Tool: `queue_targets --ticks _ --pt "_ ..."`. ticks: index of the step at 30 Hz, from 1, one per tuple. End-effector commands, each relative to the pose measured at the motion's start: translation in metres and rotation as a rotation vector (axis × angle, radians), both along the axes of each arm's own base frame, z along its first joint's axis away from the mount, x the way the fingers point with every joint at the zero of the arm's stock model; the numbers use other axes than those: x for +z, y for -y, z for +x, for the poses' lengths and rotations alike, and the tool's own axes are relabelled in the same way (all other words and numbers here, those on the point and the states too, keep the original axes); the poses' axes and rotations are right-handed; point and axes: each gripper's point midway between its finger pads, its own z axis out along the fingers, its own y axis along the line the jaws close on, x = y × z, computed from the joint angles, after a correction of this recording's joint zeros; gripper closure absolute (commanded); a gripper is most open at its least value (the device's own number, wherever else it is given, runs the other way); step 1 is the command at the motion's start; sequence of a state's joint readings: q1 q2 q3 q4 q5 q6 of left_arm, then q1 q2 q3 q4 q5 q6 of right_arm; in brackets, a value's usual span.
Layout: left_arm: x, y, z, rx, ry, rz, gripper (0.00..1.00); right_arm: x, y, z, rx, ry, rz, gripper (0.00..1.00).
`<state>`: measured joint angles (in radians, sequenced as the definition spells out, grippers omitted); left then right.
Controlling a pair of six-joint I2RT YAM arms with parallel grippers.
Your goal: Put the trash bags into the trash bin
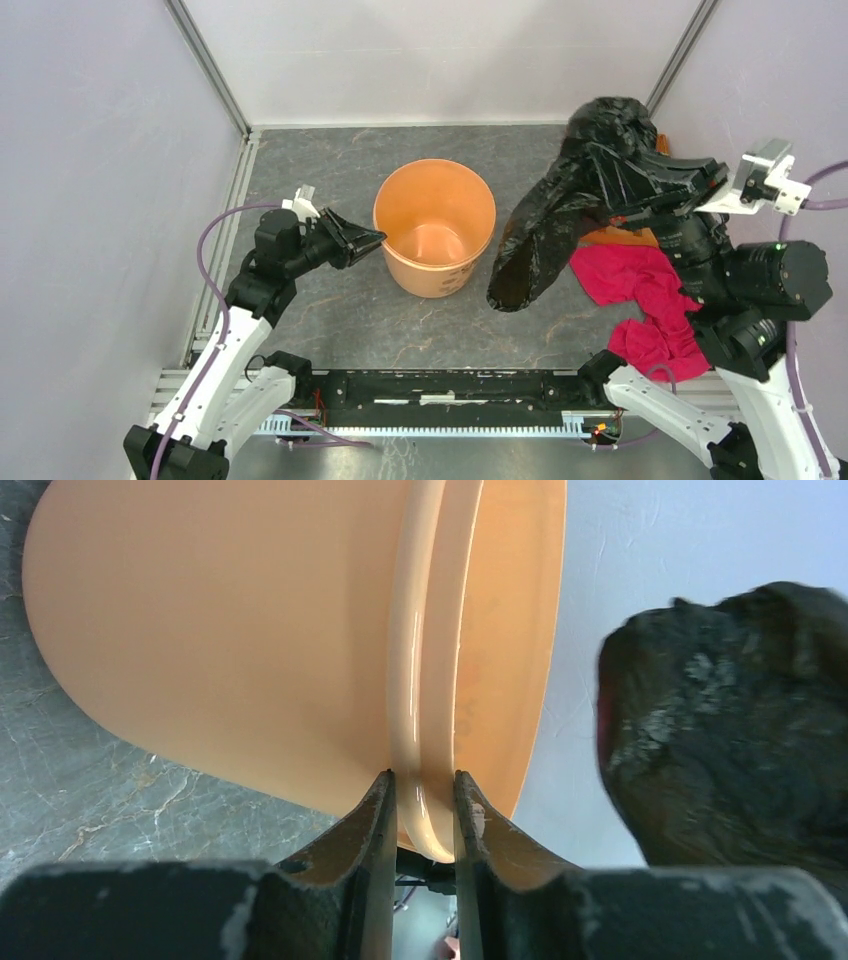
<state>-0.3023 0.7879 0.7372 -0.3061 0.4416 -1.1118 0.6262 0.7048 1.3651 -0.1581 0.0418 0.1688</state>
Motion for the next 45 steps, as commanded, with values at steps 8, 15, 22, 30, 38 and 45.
queue_targets --ticks 8,15,22,30,38,45 --pt "-0.001 -0.005 -0.006 -0.070 0.153 0.122 0.83 0.060 -0.135 -0.026 0.738 0.198 -0.055 0.99" --pt "-0.004 -0.006 -0.003 -0.080 0.193 0.156 0.82 0.054 -0.126 -0.032 0.720 0.225 0.037 0.99" --pt "-0.006 -0.018 0.006 -0.027 0.206 0.243 0.79 0.055 -0.135 -0.036 0.821 0.153 0.078 0.99" --pt "0.002 -0.030 0.001 0.010 0.213 0.303 0.31 0.012 -0.114 0.013 0.484 0.025 0.011 0.99" --pt "0.053 -0.119 -0.005 0.228 0.337 0.790 0.08 -0.060 -0.066 0.073 0.034 -0.153 -0.135 0.99" --pt "0.113 -0.124 -0.002 0.317 0.455 0.751 0.01 -0.064 -0.037 0.098 -0.183 -0.198 -0.180 0.99"
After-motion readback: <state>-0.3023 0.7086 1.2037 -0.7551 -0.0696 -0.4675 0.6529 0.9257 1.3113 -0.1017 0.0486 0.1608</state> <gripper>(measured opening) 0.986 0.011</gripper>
